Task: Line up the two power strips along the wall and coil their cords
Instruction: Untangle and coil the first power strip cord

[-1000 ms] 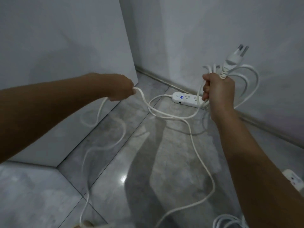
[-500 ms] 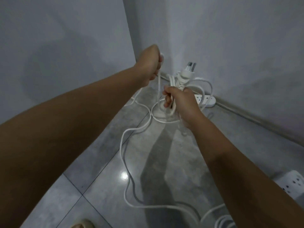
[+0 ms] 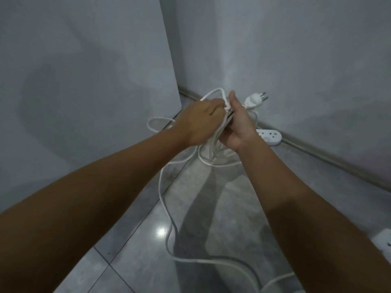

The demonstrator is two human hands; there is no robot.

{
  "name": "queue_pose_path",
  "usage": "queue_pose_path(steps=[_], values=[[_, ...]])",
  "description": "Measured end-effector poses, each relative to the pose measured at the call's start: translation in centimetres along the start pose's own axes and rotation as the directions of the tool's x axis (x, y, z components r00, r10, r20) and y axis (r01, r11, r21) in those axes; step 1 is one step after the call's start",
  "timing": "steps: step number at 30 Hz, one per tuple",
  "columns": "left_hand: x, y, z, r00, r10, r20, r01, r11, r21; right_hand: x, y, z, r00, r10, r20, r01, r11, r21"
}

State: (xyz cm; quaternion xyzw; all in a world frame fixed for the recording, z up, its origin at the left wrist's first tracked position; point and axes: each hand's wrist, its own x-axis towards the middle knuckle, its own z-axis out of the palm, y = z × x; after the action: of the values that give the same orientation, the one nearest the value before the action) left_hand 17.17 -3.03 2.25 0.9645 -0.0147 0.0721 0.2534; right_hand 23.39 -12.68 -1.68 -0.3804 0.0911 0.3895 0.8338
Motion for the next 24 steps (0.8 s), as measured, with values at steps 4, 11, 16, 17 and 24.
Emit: queue_pose_path(steps=[4, 11, 16, 17, 24], values=[[-0.8, -1.0, 0.2, 0.998, -0.045, 0.05, 0.043, 0.998, 0.038, 1.0, -0.9, -0.4, 1.0, -0.003, 0.011, 0.002, 0.999, 0.042], [-3.6, -5.6, 1.5, 0.988, -0.059, 0.14, 0.029, 0.978, 0.207, 1.1, -3.4, -1.6, 0.997, -0.059, 0.049, 0.044, 0.963, 0.264], [-5.4, -10.3, 2.3, 0.981, -0.095, 0.166, 0.039, 0.949, 0.312, 0.6, -5.0, -2.6, 0.992, -0.097, 0.086, 0.069, 0.958, 0.277], [-5.7, -11.0, 2.4, 0.974, -0.139, 0.176, 0.073, 0.939, 0.337, 0.5, -5.4, -2.7, 0.989, -0.114, 0.095, 0.083, 0.955, 0.285], [-5.9, -11.8, 2.4, 0.702, -0.517, 0.49, 0.402, 0.855, 0.326, 0.4, -7.7, -2.8, 0.977, -0.188, 0.095, 0.163, 0.96, 0.229]])
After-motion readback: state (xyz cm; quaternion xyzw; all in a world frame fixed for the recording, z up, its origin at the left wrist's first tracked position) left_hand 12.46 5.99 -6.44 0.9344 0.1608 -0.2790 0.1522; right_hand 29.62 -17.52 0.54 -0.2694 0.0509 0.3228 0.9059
